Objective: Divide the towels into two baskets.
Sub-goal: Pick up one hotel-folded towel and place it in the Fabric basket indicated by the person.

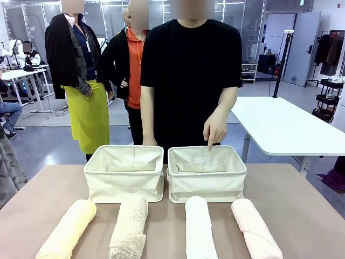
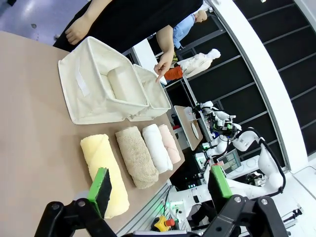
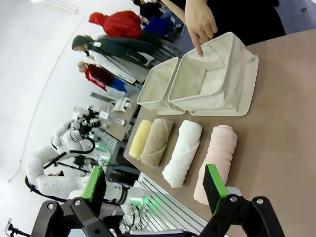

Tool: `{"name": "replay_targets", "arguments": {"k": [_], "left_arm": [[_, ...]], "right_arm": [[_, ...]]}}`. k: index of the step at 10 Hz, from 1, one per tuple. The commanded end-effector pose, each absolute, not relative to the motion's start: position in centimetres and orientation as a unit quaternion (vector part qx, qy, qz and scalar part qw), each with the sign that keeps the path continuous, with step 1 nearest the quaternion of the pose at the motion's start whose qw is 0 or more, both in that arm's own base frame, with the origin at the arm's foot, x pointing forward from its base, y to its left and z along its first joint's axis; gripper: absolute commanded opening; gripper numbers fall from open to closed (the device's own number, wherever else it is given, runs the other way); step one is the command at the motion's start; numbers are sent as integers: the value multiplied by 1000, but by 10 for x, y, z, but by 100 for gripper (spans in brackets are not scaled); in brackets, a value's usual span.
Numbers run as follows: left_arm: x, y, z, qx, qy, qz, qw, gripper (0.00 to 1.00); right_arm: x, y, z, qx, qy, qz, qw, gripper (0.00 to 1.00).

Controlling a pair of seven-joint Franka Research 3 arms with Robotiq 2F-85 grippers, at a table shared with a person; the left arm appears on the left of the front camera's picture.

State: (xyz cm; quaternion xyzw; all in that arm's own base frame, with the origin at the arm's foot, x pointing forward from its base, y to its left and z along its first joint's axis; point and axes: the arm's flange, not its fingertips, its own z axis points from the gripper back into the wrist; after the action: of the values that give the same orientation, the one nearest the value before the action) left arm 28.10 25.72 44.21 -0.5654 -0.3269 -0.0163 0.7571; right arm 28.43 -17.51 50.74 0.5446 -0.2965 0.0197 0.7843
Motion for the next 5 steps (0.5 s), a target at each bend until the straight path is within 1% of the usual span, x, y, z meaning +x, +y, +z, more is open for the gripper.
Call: {"name": "replay_targets", "arguments": {"k": [1,3,5], "left_arm": [[278,259,442,-569,-330,-18,753,100],[278,259,442,-569,-330,-18,753,100],[278,259,442,-569,-330,-18,753,100]], "right_arm": [[290,-148,530,506,-266,28,820,100],[308,-100,544,453,-221,32,863,100],[333,-39,546,387,-162,55,906,100]]}}
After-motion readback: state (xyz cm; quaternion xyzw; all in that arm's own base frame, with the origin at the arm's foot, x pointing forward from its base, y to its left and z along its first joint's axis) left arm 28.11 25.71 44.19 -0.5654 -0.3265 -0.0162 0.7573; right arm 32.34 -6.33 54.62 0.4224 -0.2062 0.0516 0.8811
